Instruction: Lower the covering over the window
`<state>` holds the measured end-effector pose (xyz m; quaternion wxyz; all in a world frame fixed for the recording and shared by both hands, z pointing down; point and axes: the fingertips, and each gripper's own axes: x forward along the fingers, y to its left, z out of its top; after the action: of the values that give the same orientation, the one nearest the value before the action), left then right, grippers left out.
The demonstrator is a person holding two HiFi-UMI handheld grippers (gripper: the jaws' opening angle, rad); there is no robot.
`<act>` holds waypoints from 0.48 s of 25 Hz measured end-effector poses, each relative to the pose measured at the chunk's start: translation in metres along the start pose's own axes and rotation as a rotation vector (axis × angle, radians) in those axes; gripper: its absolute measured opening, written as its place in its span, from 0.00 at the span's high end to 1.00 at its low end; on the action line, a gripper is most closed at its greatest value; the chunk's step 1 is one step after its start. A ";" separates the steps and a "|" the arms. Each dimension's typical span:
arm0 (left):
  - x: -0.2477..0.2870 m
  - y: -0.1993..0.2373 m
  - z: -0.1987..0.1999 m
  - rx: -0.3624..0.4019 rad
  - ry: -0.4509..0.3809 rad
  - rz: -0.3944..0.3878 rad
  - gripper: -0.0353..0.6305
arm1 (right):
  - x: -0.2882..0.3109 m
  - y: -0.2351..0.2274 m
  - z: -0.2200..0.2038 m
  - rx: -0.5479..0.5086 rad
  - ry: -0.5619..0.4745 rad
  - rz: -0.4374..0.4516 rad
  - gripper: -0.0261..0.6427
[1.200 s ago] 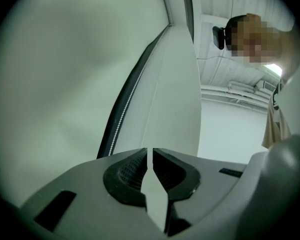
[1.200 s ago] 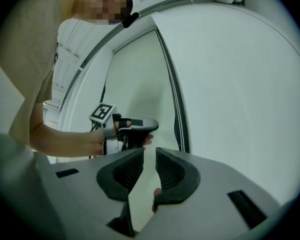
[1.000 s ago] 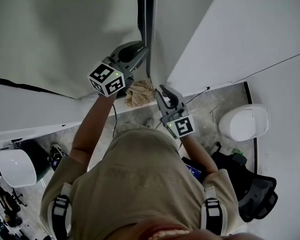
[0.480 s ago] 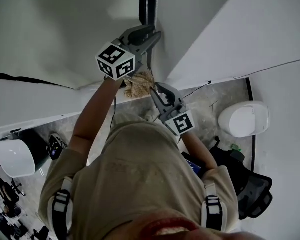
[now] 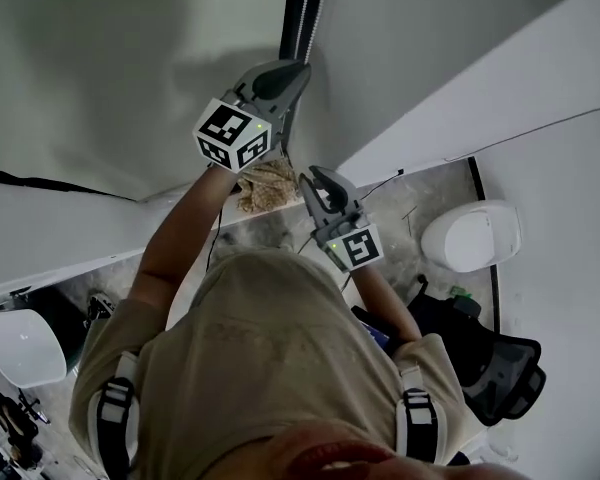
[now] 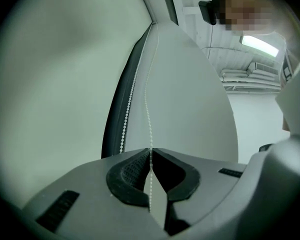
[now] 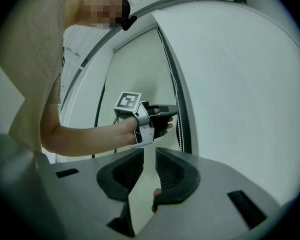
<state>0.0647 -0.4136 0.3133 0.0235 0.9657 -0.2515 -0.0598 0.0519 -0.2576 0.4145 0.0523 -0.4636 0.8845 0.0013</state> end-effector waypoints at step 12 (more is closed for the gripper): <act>-0.020 -0.015 0.001 -0.038 0.017 -0.149 0.90 | 0.018 -0.003 0.028 -0.068 -0.062 -0.159 0.87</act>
<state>0.0546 -0.3912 0.3131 0.0393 0.9816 -0.1776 -0.0578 0.0471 -0.2729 0.3852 0.0636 -0.5335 0.8424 0.0416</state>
